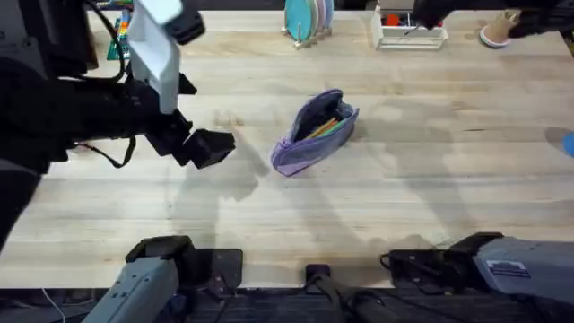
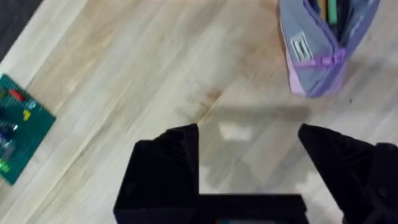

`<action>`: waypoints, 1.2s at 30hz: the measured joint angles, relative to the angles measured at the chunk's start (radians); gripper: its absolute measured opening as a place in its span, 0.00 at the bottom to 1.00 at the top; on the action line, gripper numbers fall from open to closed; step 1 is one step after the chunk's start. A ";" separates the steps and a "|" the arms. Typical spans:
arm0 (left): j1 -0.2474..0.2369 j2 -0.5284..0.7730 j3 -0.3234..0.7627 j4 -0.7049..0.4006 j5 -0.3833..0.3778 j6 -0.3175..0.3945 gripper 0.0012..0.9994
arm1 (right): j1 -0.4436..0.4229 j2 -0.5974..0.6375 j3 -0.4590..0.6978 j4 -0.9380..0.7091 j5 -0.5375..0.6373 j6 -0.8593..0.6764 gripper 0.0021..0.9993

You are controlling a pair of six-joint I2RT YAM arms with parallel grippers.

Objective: Unzip the bag, pick up the pens from the table one at a time and place them inside, then zip the bag closed.

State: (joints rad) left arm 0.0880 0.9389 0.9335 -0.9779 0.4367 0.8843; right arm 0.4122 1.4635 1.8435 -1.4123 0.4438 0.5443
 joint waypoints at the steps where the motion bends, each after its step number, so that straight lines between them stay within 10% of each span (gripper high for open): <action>1: 0.016 0.003 -0.010 0.013 0.027 0.007 1.00 | 0.010 0.000 0.000 0.004 0.000 -0.008 1.00; 16: 0.084 0.237 -0.023 0.021 0.338 0.322 0.99 | 0.192 0.000 0.000 0.052 -0.005 -0.097 1.00; 25: 0.084 0.404 -0.024 0.164 0.360 0.398 0.99 | 0.209 0.000 0.000 0.052 -0.007 -0.107 1.00; 36: 0.115 0.444 -0.024 0.047 0.354 0.516 0.99 | 0.209 0.000 0.000 0.052 -0.007 -0.107 1.00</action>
State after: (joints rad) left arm 0.2030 1.3830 0.9092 -0.9308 0.7902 1.4006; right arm 0.6216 1.4635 1.8435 -1.3602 0.4368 0.4374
